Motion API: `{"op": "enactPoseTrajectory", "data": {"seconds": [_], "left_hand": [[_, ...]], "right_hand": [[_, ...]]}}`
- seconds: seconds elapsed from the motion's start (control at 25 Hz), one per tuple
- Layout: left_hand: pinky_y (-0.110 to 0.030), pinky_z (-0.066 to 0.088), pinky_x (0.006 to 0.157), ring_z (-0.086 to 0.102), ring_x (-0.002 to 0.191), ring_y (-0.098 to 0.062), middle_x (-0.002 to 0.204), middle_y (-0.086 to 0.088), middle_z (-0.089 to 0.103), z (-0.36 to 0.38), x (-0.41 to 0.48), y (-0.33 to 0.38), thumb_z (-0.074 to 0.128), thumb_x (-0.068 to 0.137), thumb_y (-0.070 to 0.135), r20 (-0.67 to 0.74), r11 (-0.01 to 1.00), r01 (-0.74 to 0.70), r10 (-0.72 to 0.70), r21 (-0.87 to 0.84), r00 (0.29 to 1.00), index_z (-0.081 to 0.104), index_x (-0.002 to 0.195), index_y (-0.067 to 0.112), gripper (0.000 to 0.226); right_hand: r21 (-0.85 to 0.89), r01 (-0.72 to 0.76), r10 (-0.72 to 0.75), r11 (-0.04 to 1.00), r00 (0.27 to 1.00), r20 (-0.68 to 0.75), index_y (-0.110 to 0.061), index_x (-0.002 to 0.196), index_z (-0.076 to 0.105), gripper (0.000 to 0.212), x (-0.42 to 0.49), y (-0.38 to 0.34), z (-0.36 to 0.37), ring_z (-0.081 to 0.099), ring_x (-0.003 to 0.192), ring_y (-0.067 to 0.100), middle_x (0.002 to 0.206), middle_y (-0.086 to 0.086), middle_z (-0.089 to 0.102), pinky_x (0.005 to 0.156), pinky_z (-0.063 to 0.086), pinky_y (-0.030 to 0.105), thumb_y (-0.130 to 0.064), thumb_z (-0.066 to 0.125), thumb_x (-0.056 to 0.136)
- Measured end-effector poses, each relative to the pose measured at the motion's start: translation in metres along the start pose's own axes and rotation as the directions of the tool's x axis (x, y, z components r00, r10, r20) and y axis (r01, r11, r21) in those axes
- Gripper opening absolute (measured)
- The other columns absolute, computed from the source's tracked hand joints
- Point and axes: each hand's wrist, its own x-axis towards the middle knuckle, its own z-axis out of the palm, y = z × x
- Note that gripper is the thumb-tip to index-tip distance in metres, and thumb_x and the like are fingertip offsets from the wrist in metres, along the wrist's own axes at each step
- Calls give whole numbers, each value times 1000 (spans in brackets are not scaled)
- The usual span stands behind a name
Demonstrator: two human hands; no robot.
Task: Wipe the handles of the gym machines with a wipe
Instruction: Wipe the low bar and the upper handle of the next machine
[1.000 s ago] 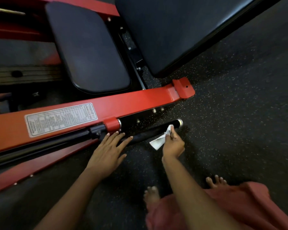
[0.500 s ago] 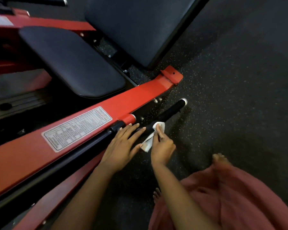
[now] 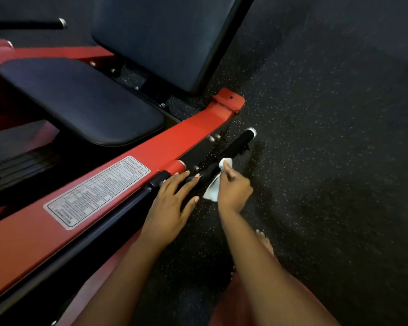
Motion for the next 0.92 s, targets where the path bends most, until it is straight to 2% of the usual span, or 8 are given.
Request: {"op": "enactPoseTrajectory", "data": {"seconds": [0.16,0.2,0.32,0.36,0.52,0.72,0.8,0.92], "left_hand": [[-36,19,117,22,139,-15,150,4,30,-6,-1,-1,16,85,57,32,999,-20,19,25,999,33,142,29,66],[-36,20,116,22,139,-14,150,5,30,-7,-1,-1,15,84,58,33,999,-17,16,39,999,32,142,30,66],[-38,27,114,30,135,-13,145,7,35,-7,9,4,25,89,58,16,996,-20,18,89,1000,31,142,35,58],[-37,29,113,32,133,-12,143,7,36,-6,17,5,31,92,54,21,994,-24,22,106,1000,30,142,35,54],[-36,38,102,49,116,-15,129,4,54,5,41,5,49,92,38,-21,997,-21,23,73,1000,34,141,35,51],[-42,43,93,57,106,-16,117,5,62,9,41,1,57,90,33,-58,1000,-25,24,-10,998,44,135,34,47],[-41,42,94,56,107,-15,118,7,62,9,41,1,54,91,36,-60,1000,-24,23,-14,998,44,134,36,45],[-38,38,97,53,109,-13,120,8,60,11,42,0,53,90,37,-68,1000,-12,12,3,998,42,135,37,47]], "right_hand": [[101,136,-141,985,989,37,-10,101,72,21,-61,11,-6,63,74,11,89,8,73,61,36,-2,-3,64,82],[123,110,-117,986,992,50,-12,100,72,21,-61,13,-8,63,74,10,89,7,73,66,40,2,-4,65,82],[272,-151,146,950,989,38,-13,105,69,23,-14,19,-11,63,81,9,99,6,72,84,52,26,-9,65,83],[307,-188,190,933,982,24,-13,106,68,23,5,18,-12,62,83,9,102,6,71,86,51,27,-9,64,84],[359,-137,162,923,986,-40,-12,101,71,20,36,7,6,65,92,13,102,5,71,77,43,11,-8,66,82],[384,-127,141,914,990,-9,-17,98,73,19,-11,19,10,63,88,5,96,-7,70,81,45,13,-10,68,80],[470,-185,200,863,980,18,-15,100,72,21,-2,24,6,63,85,4,97,-5,70,81,48,17,-7,66,81],[640,-352,407,683,911,66,-11,109,67,26,61,22,10,65,93,16,109,8,69,87,52,28,-4,61,85]]}}
